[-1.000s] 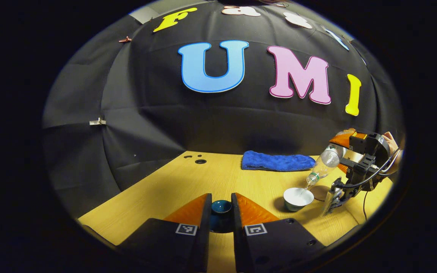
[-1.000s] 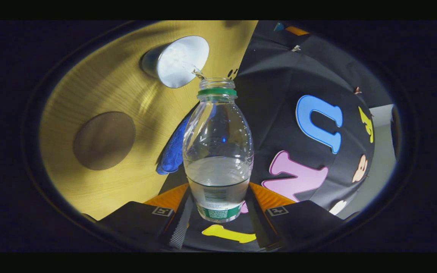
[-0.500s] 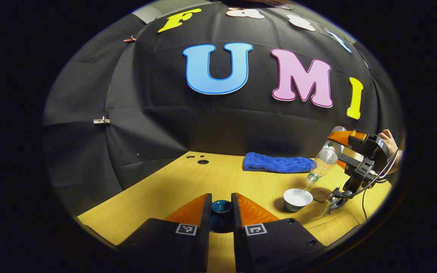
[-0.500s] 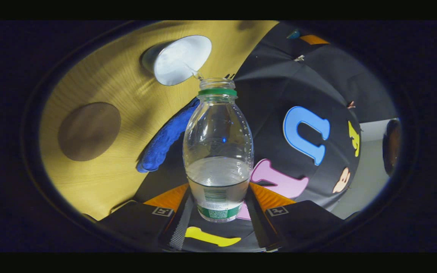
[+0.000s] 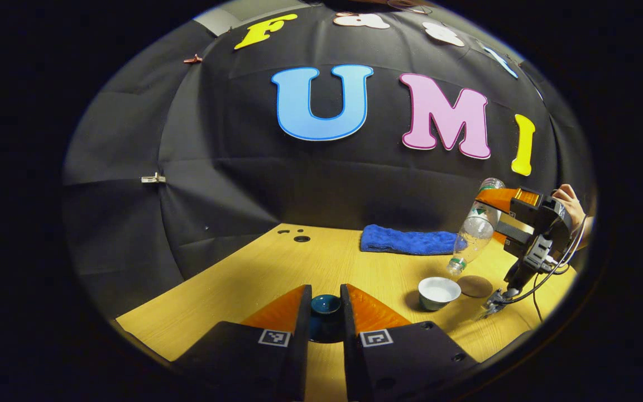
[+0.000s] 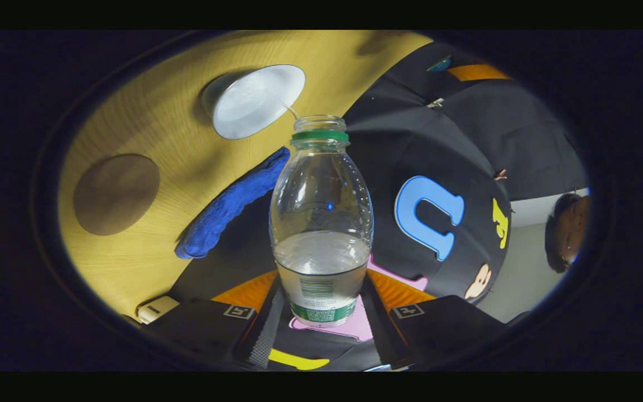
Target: Open the teacup lid with one hand, grasp the water bottle and pour water into the teacup with the other hand; after pouring, place the water bottle on the coaster and then close the teacup lid.
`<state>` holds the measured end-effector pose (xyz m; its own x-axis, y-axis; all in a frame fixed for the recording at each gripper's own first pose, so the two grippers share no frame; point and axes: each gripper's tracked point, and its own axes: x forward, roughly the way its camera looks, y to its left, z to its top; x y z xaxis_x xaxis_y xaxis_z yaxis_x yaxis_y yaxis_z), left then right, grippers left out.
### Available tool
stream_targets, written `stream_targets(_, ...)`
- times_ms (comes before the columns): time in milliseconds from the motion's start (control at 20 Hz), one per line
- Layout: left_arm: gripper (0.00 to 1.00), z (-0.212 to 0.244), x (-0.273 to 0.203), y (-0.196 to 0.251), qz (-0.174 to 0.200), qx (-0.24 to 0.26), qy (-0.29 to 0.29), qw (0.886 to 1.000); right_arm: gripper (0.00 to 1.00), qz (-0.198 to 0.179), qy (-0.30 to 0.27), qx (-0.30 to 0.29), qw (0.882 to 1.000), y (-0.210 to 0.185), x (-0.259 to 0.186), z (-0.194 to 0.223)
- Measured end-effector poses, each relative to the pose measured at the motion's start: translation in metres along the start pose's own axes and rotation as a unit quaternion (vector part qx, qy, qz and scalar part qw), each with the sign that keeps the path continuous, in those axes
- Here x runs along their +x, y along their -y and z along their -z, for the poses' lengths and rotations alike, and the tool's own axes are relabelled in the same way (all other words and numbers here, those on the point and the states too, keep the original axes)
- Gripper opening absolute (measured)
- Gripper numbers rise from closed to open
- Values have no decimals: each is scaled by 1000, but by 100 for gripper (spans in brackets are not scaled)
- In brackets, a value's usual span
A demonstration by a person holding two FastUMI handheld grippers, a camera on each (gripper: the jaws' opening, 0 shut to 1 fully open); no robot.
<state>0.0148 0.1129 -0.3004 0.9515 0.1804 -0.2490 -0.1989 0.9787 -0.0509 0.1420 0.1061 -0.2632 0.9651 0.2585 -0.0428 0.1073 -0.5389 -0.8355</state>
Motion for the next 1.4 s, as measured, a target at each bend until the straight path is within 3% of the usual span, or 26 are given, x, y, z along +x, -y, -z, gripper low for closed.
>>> stream_targets(250, 31, 1, 0, -1, -2, -1, -2, 1000, 74, -1, 1, 0, 1000, -3, 1, 0)
stream_targets(300, 35, 2, 0, 0, -2, -2, -3, 1000, 73, -3, 1, 1, 1000, -2, 1, 0)
stream_targets(450, 31, 3, 1, 2, -1, -3, -5, 1000, 74, -22, -7, 30, 999, -12, 2, 3)
stream_targets(500, 27, 3, 2, 2, 0, -3, -6, 1000, 74, -35, -16, 55, 998, -18, 0, 6)
stream_targets(550, 31, 2, 2, 2, 0, -3, -6, 1000, 74, -53, -28, 96, 994, -27, -2, 8)
stream_targets(650, 31, 3, 3, 3, 1, -3, -5, 1000, 74, -104, -55, 217, 969, -52, -10, 1)
stream_targets(800, 31, 1, 6, 8, 5, -2, -7, 1000, 74, -143, -74, 401, 902, -66, -27, -16)
stream_targets(950, 31, -2, 12, 17, 9, 3, -7, 1000, 75, -150, -63, 533, 830, -60, -30, -30)
stream_targets(1000, 31, -4, 13, 20, 12, 4, -6, 1000, 75, -150, -63, 580, 798, -56, -32, -36)
stream_targets(1050, 31, -5, 15, 24, 16, 5, -6, 1000, 75, -153, -61, 632, 758, -51, -34, -42)
stream_targets(1200, 27, -8, 16, 35, 26, 5, -6, 1000, 75, -143, -54, 776, 612, -35, -36, -44)
stream_targets(1250, 31, -10, 17, 38, 29, 3, -5, 1000, 75, -134, -55, 808, 571, -33, -36, -42)
stream_targets(1300, 31, -11, 18, 41, 31, 1, -5, 999, 75, -129, -62, 830, 538, -36, -36, -39)
stream_targets(1400, 31, -14, 19, 47, 35, 4, -4, 999, 75, -119, -81, 853, 501, -53, -34, -40)
